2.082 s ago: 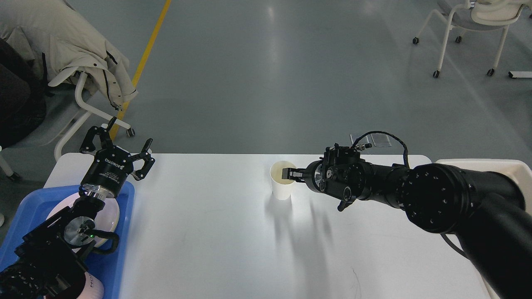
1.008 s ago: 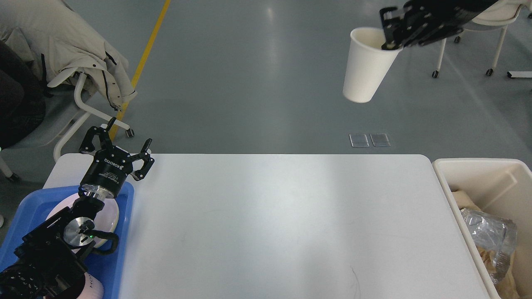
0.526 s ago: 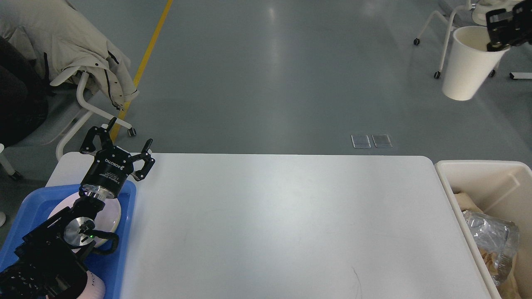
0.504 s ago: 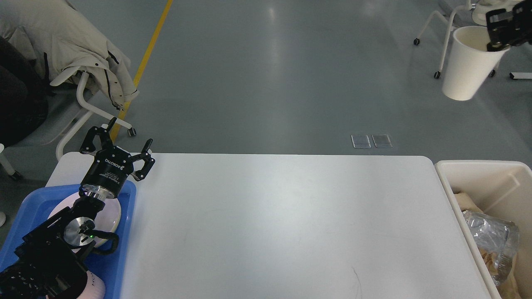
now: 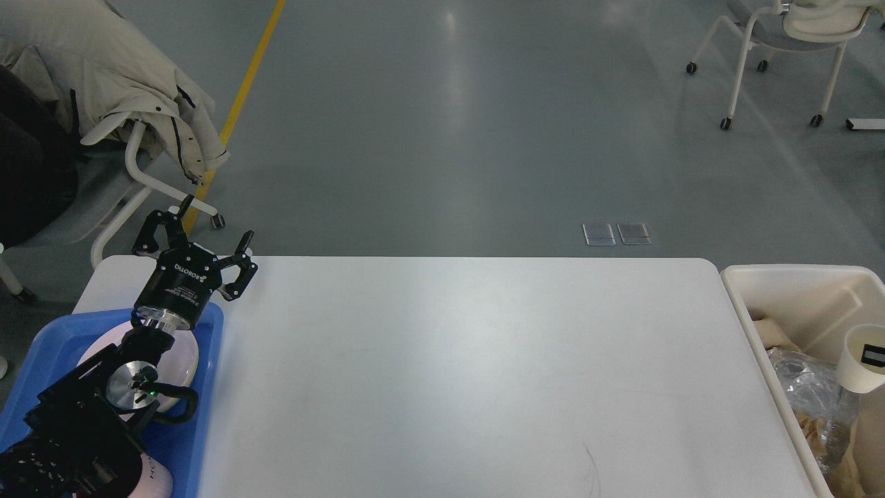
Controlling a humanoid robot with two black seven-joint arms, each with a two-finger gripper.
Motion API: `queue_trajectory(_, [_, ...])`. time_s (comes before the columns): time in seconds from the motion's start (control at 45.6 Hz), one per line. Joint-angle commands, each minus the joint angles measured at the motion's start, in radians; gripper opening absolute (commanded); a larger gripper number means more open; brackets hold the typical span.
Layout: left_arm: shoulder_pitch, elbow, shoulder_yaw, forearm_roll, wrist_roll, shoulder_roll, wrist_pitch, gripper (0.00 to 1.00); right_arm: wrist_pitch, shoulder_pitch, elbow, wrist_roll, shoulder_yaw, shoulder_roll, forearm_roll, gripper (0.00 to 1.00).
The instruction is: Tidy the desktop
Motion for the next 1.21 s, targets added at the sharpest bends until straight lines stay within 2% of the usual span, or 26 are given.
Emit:
queue_trajectory(0.0, [-0.001, 0.000, 0.000, 0.000, -0.001, 0.000, 0.000, 1.00, -0.014, -0.067, -0.006, -0.003, 0.020, 0.005, 0.016, 0.00])
queue_trajectory(0.044, [0.001, 0.000, 0.000, 0.000, -0.001, 0.000, 0.000, 1.00, -0.022, -0.080, -0.007, -0.003, 0.040, 0.005, 0.016, 0.00])
queue_trajectory(0.066, [0.001, 0.000, 0.000, 0.000, -0.001, 0.000, 0.000, 1.00, -0.026, -0.083, -0.007, -0.003, 0.050, 0.005, 0.016, 0.04])
queue_trajectory(0.11, [0.001, 0.000, -0.001, 0.000, -0.001, 0.000, 0.000, 1.00, -0.035, -0.087, -0.007, -0.003, 0.065, 0.005, 0.016, 0.23])
queue_trajectory(0.153, [0.001, 0.000, 0.000, 0.000, -0.001, 0.000, 0.000, 1.00, -0.035, -0.087, -0.007, -0.003, 0.067, 0.005, 0.016, 0.36])
queue_trajectory(0.175, [0.001, 0.000, 0.000, 0.000, -0.001, 0.000, 0.000, 1.00, -0.035, -0.087, -0.007, -0.003, 0.068, 0.005, 0.016, 0.50])
queue_trajectory(0.219, [-0.001, 0.000, 0.000, 0.000, -0.001, 0.000, 0.000, 1.00, -0.037, -0.087, -0.006, -0.003, 0.071, 0.005, 0.016, 1.00])
queue_trajectory(0.526, [0.001, 0.000, -0.001, 0.000, -0.001, 0.000, 0.000, 1.00, -0.037, -0.080, -0.003, 0.000, 0.071, 0.005, 0.016, 1.00])
queue_trajectory(0.636, [0.001, 0.000, -0.001, 0.000, 0.001, 0.000, 0.000, 1.00, -0.026, 0.013, 0.013, 0.013, 0.141, 0.023, 0.024, 1.00])
queue_trajectory(0.789, [-0.001, 0.000, -0.001, 0.000, 0.002, 0.000, 0.000, 1.00, -0.029, 0.402, 0.118, 0.012, 0.584, 0.005, 0.175, 1.00])
queue_trajectory(0.921, [-0.001, 0.000, -0.001, 0.000, 0.001, 0.000, 0.000, 1.00, -0.022, 0.587, 0.173, 0.003, 1.054, 0.049, 0.352, 1.00])
queue_trajectory(1.03, [-0.001, 0.000, -0.001, 0.000, 0.002, 0.000, 0.000, 1.00, -0.022, 0.585, 0.266, 0.004, 1.388, 0.187, 0.439, 1.00])
queue_trajectory(1.096, [-0.001, 0.000, -0.001, 0.000, 0.001, -0.002, 0.000, 1.00, 0.003, 0.501, 0.278, 0.013, 1.569, 0.271, 0.494, 1.00])
queue_trajectory(1.14, [-0.001, 0.000, -0.001, 0.000, 0.002, -0.002, 0.000, 1.00, 0.062, 0.402, 0.269, 0.020, 1.660, 0.324, 0.501, 1.00])
queue_trajectory(1.184, [-0.001, 0.000, -0.001, 0.000, 0.002, -0.002, 0.000, 1.00, 0.165, 0.302, 0.247, 0.039, 1.717, 0.382, 0.495, 1.00])
